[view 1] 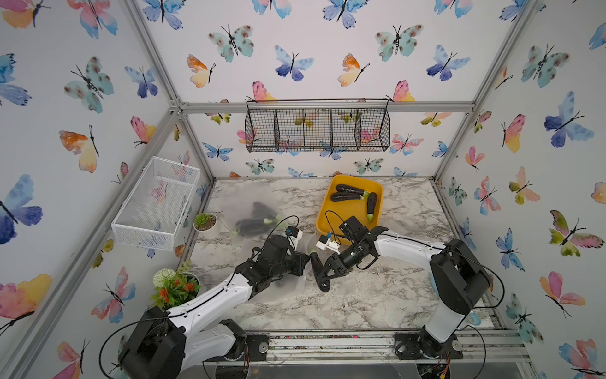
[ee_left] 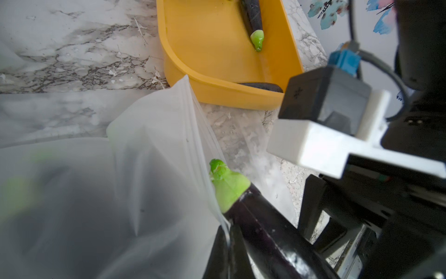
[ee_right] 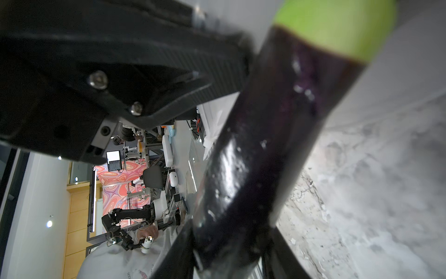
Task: Place the eggplant in a zip-top bag and seal the zipper
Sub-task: Place the eggplant in the zipper food storage bag.
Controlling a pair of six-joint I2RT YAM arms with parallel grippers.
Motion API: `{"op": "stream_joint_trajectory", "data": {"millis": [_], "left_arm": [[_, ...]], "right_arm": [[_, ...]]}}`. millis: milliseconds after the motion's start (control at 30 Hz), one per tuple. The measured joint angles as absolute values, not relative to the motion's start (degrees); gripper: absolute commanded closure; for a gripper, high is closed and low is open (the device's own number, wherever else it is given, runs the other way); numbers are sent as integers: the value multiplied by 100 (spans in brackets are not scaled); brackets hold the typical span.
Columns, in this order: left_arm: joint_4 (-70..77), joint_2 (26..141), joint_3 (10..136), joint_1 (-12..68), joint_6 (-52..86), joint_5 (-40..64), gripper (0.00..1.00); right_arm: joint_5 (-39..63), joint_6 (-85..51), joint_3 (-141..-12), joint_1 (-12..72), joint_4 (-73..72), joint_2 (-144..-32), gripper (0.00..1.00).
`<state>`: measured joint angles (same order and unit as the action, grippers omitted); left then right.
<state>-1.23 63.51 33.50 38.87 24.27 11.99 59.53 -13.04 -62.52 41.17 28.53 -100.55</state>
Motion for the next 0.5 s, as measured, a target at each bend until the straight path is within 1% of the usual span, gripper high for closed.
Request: {"op": "stream_joint_trajectory", "data": {"millis": [133, 300, 500], "left_arm": [[-145, 5994, 3269, 4018, 2180, 1302, 100], [-266, 5625, 3116, 4101, 1959, 1520, 100], [-405, 5586, 3094, 4139, 1907, 1684, 100]], "right_arm": [[6182, -1544, -6252, 4091, 2637, -10377, 71], [6517, -2206, -6252, 4047, 2025, -10654, 71], [6726, -3697, -6119, 3994, 788, -10667, 70]]}}
